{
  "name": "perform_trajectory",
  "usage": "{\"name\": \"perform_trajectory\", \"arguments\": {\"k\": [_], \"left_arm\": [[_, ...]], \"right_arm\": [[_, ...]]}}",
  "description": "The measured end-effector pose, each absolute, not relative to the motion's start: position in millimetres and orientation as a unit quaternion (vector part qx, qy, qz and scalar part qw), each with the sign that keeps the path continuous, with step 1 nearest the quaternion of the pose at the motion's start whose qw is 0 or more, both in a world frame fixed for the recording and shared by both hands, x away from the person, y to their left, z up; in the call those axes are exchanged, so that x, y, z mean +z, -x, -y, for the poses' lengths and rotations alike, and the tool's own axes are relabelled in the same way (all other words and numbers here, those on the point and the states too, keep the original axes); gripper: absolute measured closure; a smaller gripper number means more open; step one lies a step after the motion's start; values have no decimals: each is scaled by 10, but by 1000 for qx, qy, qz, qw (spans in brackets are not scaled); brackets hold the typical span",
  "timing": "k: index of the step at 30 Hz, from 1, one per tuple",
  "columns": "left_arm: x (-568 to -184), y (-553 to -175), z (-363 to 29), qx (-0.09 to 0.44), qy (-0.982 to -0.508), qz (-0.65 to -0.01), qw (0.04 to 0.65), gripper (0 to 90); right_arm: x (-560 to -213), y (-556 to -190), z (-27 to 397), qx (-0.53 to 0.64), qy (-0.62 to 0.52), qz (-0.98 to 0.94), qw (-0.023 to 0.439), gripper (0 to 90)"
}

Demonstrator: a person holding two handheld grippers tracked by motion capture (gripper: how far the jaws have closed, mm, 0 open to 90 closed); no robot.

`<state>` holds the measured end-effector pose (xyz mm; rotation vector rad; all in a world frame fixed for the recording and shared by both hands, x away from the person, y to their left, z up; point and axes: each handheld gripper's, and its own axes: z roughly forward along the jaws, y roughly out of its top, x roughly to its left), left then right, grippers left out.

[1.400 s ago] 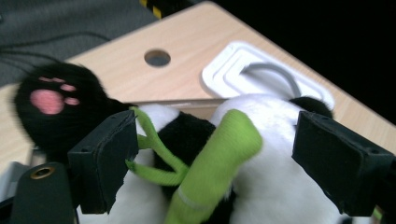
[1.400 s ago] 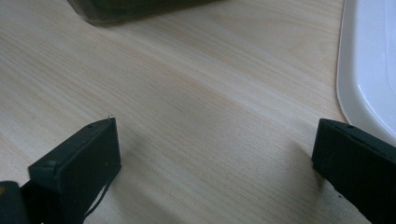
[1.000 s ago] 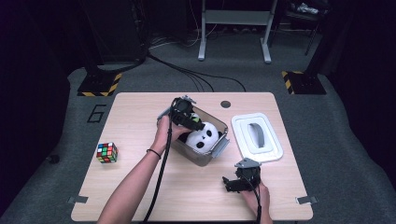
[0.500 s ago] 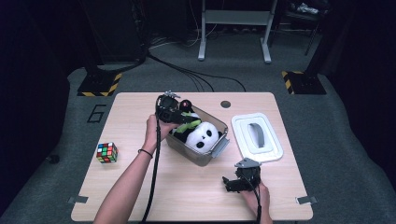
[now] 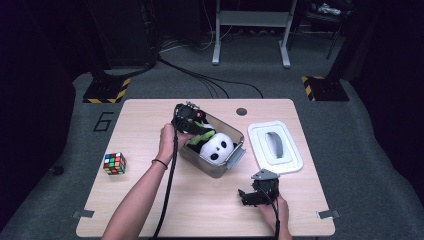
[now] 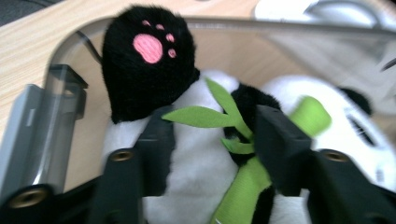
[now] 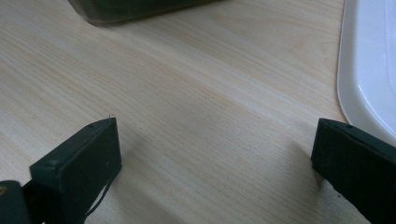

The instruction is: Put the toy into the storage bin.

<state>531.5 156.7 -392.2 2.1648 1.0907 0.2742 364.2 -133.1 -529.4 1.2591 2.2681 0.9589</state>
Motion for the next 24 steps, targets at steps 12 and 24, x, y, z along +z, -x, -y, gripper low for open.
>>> {"name": "perform_trajectory", "arguments": {"k": [12, 24], "left_arm": [[-3843, -5134, -1367, 78, -843, -387, 366, 127], [-4083, -5166, -1052, 115, -881, -376, 262, 138]], "right_arm": [[-5294, -3644, 1337, 340, -444, -807, 188, 8], [-5294, -3643, 1333, 341, -446, -806, 188, 8]]}}
